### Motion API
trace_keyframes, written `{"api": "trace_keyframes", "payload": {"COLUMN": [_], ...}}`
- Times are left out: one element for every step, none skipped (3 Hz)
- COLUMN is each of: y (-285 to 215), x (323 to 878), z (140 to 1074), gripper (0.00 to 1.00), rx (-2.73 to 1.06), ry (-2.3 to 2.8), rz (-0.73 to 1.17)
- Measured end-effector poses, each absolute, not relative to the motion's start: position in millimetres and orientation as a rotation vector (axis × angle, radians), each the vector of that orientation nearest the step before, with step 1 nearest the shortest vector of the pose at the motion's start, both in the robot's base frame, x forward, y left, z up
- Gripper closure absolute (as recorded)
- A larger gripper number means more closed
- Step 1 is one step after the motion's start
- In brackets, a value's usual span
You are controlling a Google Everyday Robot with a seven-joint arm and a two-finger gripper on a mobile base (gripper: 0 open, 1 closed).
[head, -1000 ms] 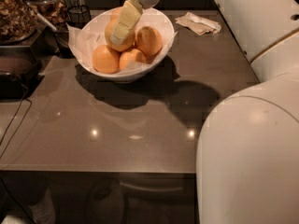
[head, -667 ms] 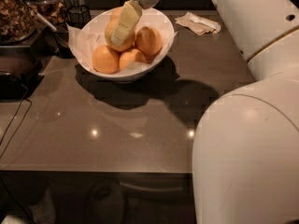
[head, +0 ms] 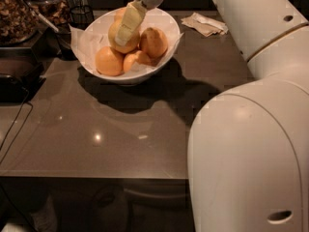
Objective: Pick orange from white bowl
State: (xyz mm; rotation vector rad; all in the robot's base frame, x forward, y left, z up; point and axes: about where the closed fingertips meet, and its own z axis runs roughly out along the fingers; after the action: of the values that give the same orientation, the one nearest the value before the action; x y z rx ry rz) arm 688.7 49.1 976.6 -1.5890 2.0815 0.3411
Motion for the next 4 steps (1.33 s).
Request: {"api": "trace_keyframes", "payload": {"y": [51,55,58,62], "x": [692,696,700,702], "z": [971,964,953,944], "gripper": [0.18,0.2,0.21,0.21], "rx": [-1.581,-1.575,-1.575,-1.576], "ry": [2.106,2.128,2.151,2.17], "rz": [0.352,0.367,0.391,0.416]}}
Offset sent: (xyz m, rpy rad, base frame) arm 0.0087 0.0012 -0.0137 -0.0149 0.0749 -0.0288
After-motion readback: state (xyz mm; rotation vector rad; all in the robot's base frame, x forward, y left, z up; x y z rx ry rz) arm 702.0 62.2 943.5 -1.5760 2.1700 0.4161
